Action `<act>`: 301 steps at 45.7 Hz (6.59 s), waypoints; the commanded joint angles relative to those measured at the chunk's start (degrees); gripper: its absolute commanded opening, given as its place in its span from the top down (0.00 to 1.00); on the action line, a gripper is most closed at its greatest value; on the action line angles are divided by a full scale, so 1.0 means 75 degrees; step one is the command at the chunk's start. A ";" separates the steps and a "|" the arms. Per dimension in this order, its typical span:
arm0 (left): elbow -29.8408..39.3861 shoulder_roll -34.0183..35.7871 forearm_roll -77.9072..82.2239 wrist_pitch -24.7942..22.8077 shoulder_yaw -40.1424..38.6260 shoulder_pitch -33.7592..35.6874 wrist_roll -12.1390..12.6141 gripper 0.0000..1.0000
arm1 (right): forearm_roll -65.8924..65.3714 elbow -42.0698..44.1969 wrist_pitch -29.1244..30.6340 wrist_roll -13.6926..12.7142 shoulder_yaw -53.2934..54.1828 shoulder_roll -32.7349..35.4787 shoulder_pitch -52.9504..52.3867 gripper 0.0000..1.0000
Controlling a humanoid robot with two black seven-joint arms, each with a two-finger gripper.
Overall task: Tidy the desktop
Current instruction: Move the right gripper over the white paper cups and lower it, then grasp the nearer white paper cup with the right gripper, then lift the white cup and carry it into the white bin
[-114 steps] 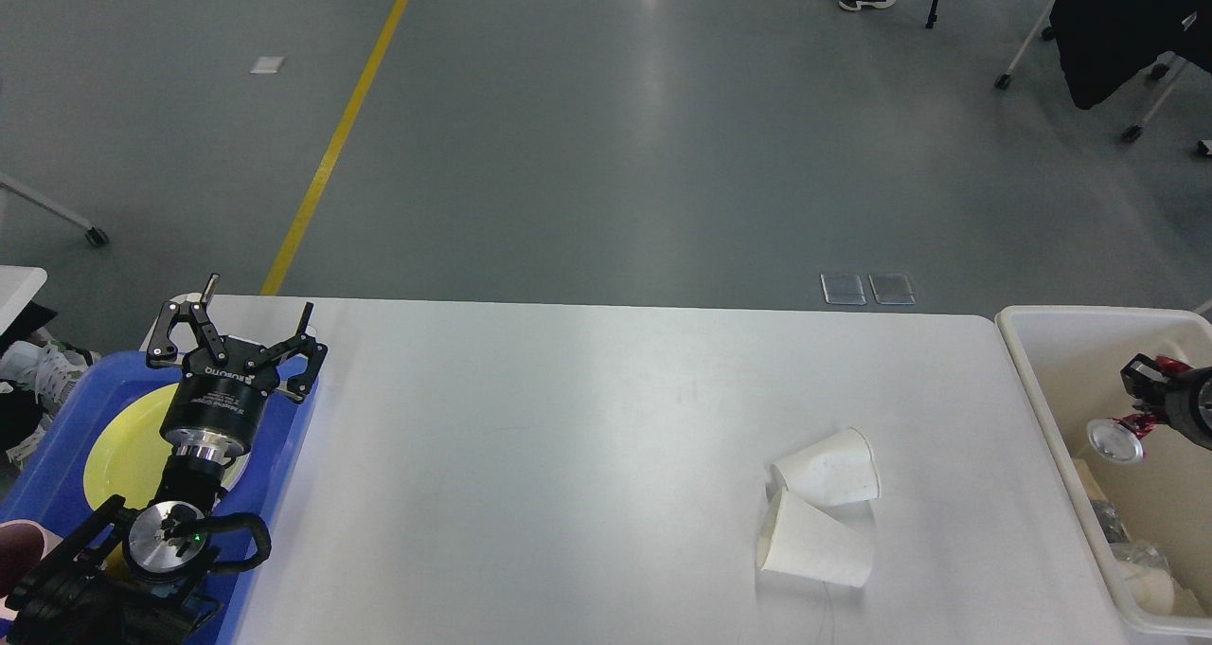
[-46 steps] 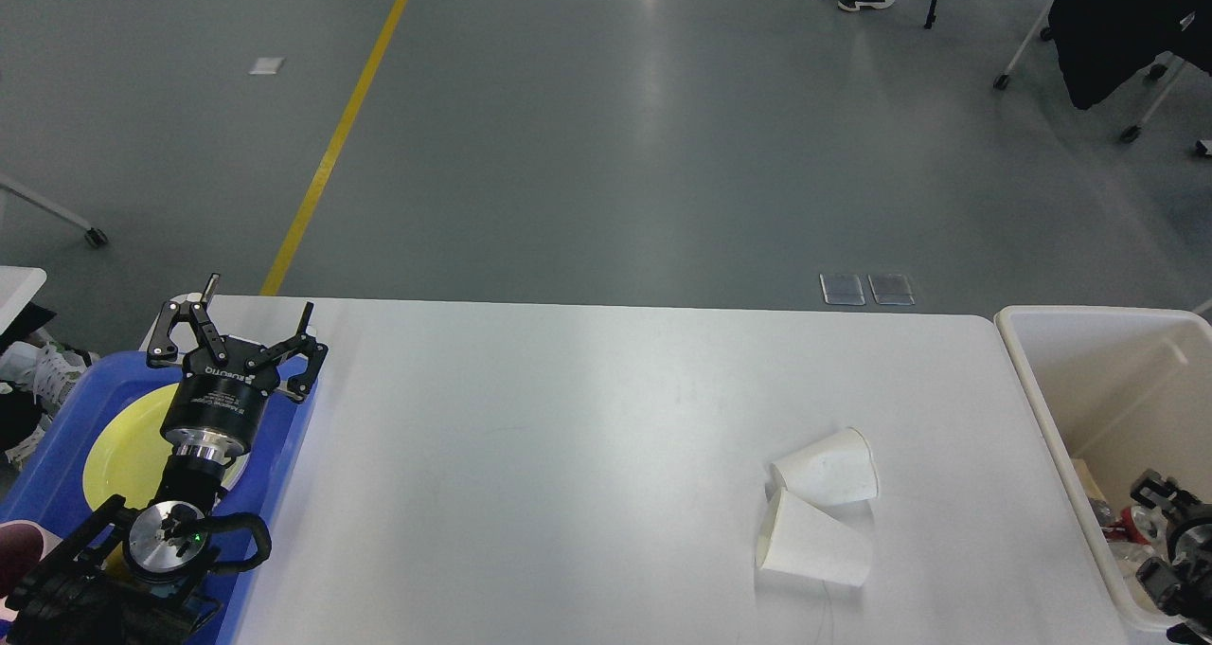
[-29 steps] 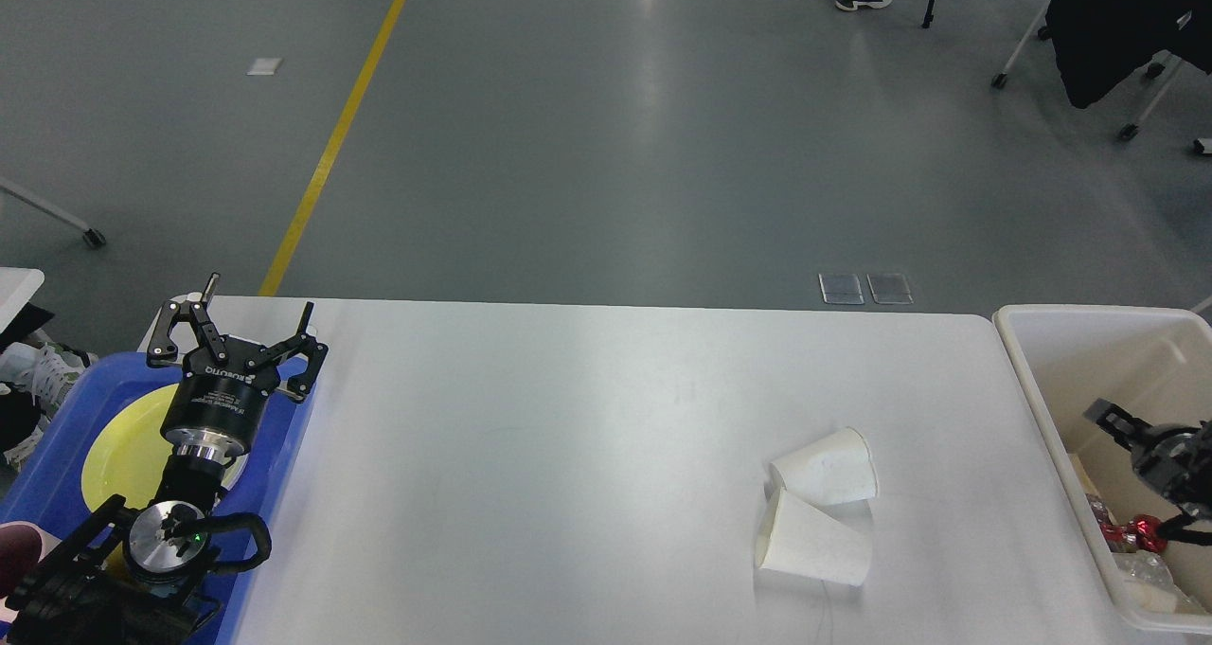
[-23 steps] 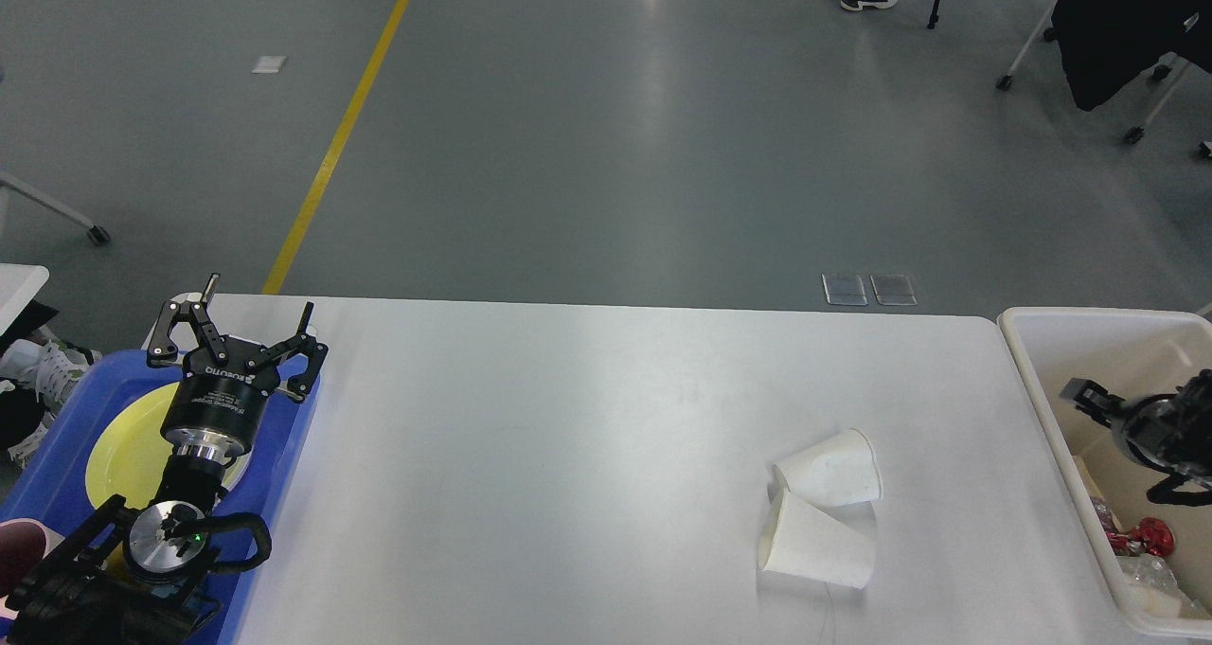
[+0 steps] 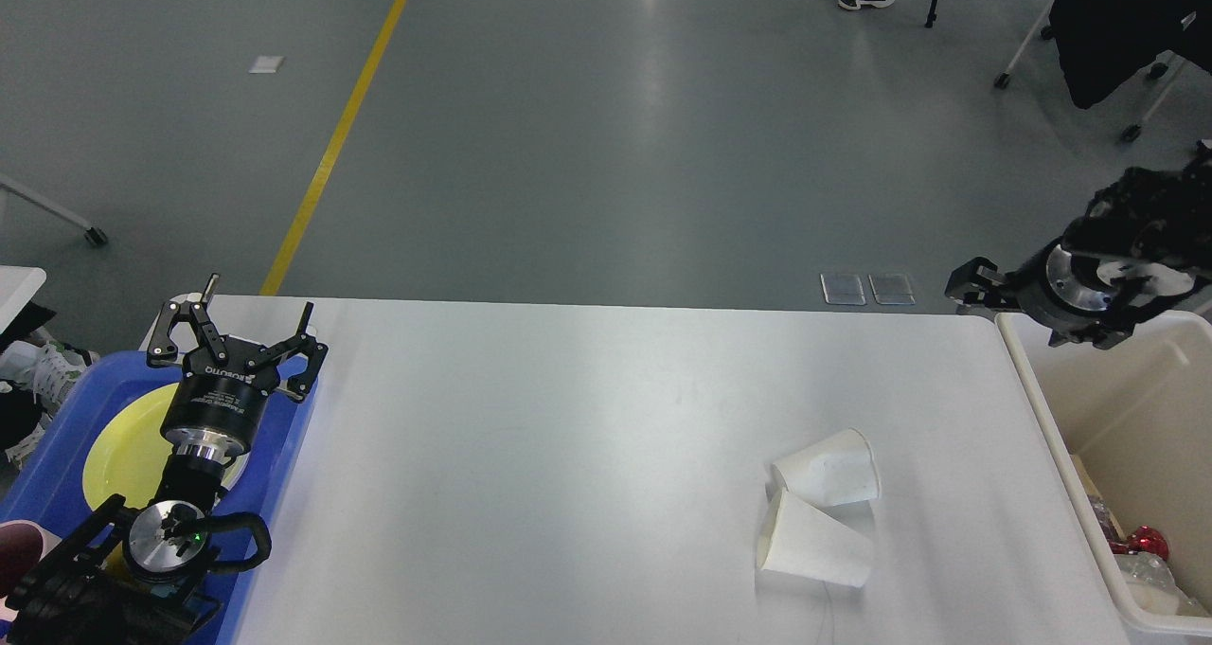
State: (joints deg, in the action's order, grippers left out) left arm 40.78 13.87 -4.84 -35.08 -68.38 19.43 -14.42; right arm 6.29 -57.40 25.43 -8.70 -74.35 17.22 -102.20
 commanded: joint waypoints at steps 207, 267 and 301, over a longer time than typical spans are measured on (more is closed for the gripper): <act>0.0000 0.0003 0.0000 0.0002 0.0000 -0.0013 0.0000 0.04 | 0.8771 -0.1921 -0.2593 -0.0023 0.3210 0.0599 0.3935 0.02; 0.0000 0.0003 0.0000 0.0002 0.0000 -0.0001 0.0000 0.04 | 0.6335 -0.4029 -0.1013 -0.0187 0.1712 0.0482 0.0622 1.00; 0.0000 0.0003 0.0000 0.0002 0.0000 -0.0013 0.0000 0.04 | 0.1764 -0.5014 0.2246 0.0350 -0.1125 -0.0151 -0.6014 1.00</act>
State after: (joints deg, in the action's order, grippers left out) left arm 40.78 13.89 -4.83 -35.07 -68.38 19.37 -14.41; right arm 23.27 -95.36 43.07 -9.11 -80.40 16.34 -146.63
